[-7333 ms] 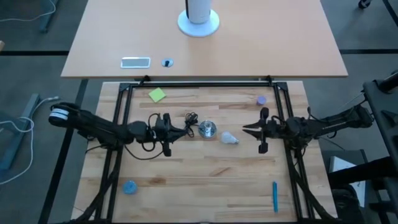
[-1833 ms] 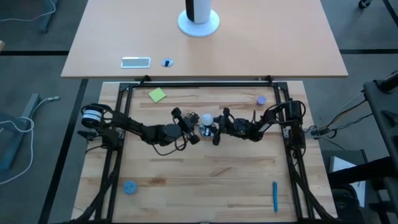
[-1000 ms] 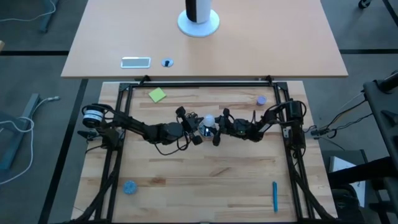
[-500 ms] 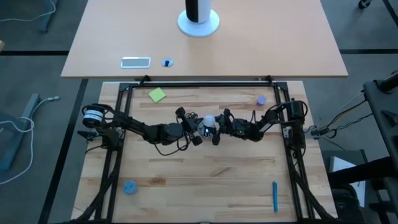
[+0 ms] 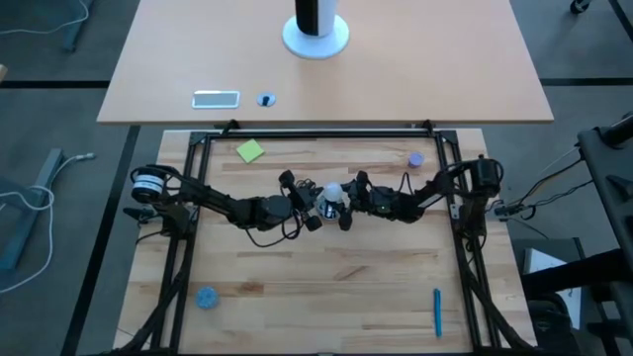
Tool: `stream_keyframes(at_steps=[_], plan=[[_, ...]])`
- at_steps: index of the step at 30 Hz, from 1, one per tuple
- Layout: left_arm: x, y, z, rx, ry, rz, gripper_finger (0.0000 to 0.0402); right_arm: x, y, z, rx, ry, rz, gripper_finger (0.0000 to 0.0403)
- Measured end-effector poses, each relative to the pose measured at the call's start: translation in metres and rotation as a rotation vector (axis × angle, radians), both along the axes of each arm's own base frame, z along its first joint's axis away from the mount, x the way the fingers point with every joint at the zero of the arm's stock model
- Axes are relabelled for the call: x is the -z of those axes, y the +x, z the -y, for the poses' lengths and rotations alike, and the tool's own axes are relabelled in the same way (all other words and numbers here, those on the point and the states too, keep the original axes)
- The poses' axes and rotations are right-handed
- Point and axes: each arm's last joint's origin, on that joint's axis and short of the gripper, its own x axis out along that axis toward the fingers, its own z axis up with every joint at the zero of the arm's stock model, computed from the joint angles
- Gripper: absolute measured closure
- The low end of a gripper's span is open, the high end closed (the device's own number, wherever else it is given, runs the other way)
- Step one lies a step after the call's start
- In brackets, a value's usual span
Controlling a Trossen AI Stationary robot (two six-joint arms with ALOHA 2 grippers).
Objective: Screw lightbulb
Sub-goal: Insert the white lightbulb into the silver lamp
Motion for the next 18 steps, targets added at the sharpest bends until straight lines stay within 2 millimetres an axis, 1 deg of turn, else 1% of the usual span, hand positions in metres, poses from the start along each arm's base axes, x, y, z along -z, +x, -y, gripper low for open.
stream_keyframes(at_steps=[7,18], plan=[[0.0004,-0.0001,0.0,-0.001,-0.003,-0.002,0.0401,0.0003,-0.0002,0.0,-0.001,-0.002,-0.007,0.0145],[0.0006,-0.0002,0.0,-0.002,-0.007,-0.001,0.0401,0.001,-0.0002,0.0,-0.002,-0.008,-0.015,0.0144]])
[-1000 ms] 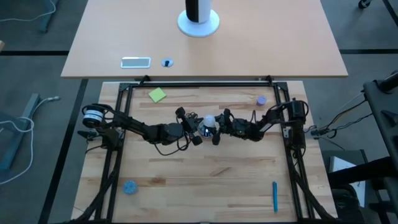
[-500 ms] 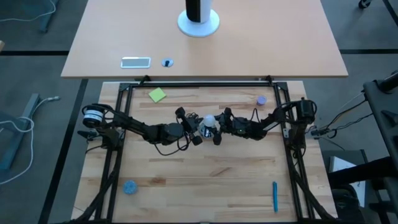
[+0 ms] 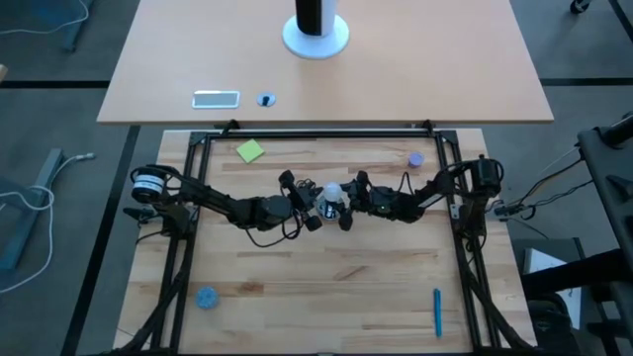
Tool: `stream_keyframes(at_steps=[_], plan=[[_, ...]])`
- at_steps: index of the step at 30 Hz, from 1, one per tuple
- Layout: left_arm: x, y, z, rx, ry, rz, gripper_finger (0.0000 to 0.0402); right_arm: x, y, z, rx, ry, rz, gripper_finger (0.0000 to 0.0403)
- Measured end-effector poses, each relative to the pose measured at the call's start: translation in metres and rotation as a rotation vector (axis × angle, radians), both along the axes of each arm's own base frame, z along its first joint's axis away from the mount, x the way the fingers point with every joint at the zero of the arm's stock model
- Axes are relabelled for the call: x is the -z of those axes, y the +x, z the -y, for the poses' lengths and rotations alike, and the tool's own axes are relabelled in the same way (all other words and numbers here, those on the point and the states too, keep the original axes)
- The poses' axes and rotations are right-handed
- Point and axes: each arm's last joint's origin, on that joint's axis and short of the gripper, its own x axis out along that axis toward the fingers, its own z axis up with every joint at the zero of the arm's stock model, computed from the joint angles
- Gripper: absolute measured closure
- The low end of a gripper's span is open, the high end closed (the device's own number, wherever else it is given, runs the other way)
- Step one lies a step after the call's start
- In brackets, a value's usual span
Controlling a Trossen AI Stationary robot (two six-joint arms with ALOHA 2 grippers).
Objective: Screw lightbulb
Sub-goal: Insert the white lightbulb into the silver lamp
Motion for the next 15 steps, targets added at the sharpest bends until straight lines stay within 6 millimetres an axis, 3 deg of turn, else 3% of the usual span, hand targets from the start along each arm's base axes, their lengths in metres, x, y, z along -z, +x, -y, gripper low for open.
stream_keyframes(at_steps=[15], plan=[[-0.0002,0.0,0.0,0.0,0.0,0.002,0.0401,0.0,0.0,0.0,-0.002,-0.007,-0.003,0.0141]])
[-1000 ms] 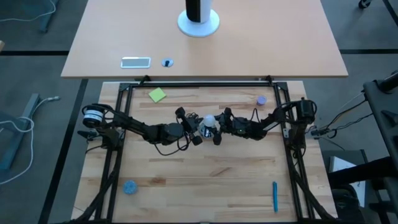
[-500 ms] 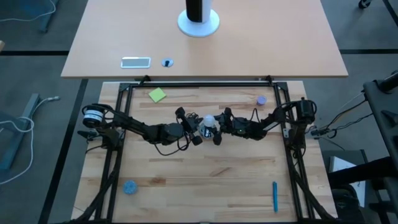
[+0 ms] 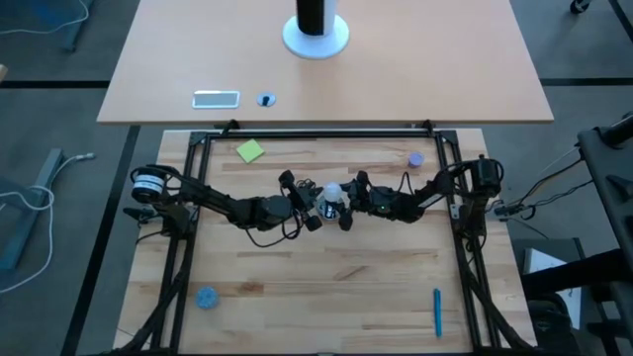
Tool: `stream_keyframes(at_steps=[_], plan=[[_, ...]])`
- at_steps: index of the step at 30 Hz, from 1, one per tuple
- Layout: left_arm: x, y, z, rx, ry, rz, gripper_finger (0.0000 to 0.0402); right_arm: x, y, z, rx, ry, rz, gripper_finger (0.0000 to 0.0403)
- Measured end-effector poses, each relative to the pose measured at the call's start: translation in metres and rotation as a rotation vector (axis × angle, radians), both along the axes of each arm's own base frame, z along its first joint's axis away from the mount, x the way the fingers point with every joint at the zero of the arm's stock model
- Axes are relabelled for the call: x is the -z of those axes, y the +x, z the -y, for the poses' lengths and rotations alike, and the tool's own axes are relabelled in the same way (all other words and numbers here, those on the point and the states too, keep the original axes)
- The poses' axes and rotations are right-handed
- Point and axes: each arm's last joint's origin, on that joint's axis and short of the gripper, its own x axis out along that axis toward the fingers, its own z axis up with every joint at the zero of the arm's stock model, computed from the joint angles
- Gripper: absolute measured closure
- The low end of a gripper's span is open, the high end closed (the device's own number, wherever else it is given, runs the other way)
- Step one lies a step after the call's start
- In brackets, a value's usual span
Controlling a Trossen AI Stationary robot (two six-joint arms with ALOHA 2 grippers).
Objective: Screw lightbulb
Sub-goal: Insert the white lightbulb into the silver lamp
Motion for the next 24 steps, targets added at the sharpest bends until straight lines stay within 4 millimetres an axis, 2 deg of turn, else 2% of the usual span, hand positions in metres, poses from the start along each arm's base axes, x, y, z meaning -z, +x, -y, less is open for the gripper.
stream_keyframes(at_steps=[24], plan=[[0.0004,-0.0001,0.0,-0.001,-0.008,0.001,0.0401,0.0015,0.0001,-0.0019,-0.011,-0.018,-0.029,0.0119]])
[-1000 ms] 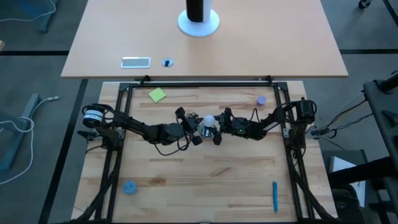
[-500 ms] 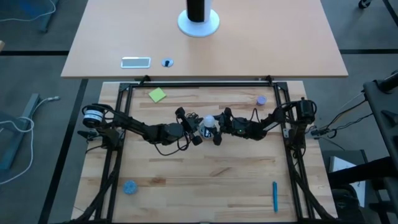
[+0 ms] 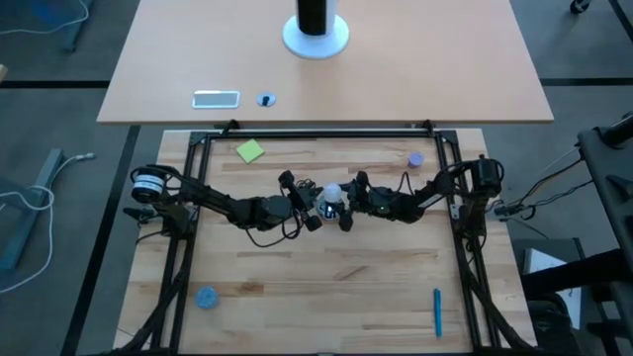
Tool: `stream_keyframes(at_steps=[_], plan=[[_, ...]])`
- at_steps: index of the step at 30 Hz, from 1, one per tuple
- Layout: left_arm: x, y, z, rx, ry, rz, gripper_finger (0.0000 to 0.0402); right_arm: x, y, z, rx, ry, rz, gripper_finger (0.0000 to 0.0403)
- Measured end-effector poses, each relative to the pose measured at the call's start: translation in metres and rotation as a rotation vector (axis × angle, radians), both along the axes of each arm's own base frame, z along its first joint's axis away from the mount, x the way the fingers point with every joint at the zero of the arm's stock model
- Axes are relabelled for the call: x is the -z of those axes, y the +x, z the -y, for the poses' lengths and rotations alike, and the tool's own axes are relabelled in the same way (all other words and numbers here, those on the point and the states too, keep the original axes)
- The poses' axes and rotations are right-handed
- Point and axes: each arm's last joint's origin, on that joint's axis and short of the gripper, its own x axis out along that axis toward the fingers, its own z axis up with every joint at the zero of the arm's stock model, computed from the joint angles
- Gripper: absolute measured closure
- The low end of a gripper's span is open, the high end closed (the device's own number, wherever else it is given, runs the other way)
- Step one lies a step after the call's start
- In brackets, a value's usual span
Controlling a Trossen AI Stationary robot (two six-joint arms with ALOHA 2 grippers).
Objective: Screw lightbulb
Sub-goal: Insert the white lightbulb into the silver lamp
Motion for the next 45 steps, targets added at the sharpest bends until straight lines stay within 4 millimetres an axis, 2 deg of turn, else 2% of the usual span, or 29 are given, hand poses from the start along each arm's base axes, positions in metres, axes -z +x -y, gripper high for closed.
stream_keyframes(at_steps=[26,35,45], plan=[[0.001,0.0,0.0,0.0,-0.001,-0.009,0.0401,-0.002,-0.001,-0.007,-0.016,0.024,-0.019,0.0104],[0.001,0.0,0.0,-0.002,-0.006,-0.007,0.0401,-0.009,-0.008,-0.008,-0.027,0.011,-0.11,0.0094],[0.003,-0.001,0.0,-0.003,-0.005,-0.029,0.0401,-0.007,-0.009,-0.013,-0.041,0.015,-0.139,0.0095]])
